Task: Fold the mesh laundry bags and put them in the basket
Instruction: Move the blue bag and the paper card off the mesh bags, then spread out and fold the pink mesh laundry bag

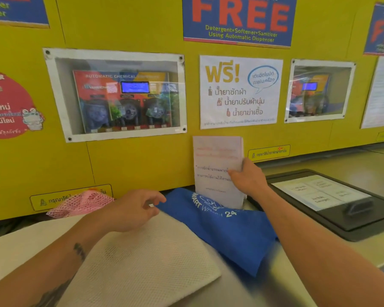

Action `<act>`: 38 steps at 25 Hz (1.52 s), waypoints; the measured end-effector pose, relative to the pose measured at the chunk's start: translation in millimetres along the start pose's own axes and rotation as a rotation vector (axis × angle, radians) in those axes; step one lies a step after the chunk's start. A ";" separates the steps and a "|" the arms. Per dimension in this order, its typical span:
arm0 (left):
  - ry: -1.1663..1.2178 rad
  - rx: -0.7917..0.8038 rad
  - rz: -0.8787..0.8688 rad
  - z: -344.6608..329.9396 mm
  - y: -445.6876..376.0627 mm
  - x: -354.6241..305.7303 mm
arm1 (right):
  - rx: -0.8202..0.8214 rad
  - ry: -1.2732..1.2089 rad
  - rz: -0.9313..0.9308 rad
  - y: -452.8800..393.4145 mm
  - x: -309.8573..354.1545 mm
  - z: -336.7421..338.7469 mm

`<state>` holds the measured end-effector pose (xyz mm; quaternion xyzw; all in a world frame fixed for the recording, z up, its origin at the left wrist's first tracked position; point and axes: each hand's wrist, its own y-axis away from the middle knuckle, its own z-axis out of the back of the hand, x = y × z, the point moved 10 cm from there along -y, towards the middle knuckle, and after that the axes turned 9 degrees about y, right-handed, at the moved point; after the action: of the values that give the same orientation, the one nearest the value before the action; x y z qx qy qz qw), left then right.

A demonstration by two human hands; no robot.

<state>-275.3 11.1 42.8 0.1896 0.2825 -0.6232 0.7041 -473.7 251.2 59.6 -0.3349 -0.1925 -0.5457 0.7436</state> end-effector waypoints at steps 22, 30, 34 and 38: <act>-0.307 -0.035 0.107 58.3 114.9 110.3 | 0.628 0.381 0.589 204.8 160.2 -161.8; -0.113 -0.517 -0.262 134.3 134.6 39.9 | 0.376 -0.025 0.504 193.7 195.0 -100.2; 0.273 -0.498 -0.435 130.6 117.4 -12.7 | 0.447 -0.202 0.500 219.9 213.8 -90.5; 0.374 -0.402 -0.537 94.1 98.5 -55.0 | -0.045 -0.081 0.529 194.5 198.9 -24.6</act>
<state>-166.6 10.0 141.6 0.0773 0.5621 -0.6725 0.4752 -227.0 133.1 115.9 -0.4116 -0.1155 -0.3229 0.8444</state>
